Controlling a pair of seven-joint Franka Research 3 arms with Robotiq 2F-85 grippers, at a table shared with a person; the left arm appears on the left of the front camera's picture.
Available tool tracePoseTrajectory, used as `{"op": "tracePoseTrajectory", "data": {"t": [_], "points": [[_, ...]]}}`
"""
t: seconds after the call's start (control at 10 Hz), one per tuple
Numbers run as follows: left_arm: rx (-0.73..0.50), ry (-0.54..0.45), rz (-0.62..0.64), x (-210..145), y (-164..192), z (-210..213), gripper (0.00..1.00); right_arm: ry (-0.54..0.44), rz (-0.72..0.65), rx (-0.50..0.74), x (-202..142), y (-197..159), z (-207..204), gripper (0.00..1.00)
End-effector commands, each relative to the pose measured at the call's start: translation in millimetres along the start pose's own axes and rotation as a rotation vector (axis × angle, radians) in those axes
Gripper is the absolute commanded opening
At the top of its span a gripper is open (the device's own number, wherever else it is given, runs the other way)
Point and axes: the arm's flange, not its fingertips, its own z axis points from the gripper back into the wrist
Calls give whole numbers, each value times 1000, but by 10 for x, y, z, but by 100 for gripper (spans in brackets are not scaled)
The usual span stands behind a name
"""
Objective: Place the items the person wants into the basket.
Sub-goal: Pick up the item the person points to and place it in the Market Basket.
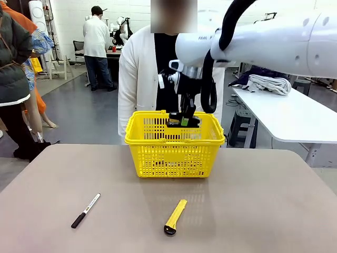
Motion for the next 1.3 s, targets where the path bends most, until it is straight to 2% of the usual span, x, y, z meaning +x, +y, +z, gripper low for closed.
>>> {"op": "tracePoseTrajectory", "data": {"t": [0.0,0.4,0.8,0.9,1.0,1.1,1.2], "points": [[-7,1,-1,13,1,12,100,38,61,3,-47,-49,-233,31],[-7,1,-1,13,1,12,100,70,108,95,42,-238,-710,31],[-7,1,-1,13,1,12,100,66,98,148,45,-334,-933,31],[-7,1,-1,13,1,12,100,65,96,150,43,-336,-923,45],[-7,1,-1,13,1,12,100,67,98,146,48,-333,-910,77],[-7,1,-1,13,1,12,100,65,97,147,51,-330,-902,100],[-7,1,-1,13,1,12,100,67,96,146,55,-330,-908,100]]}}
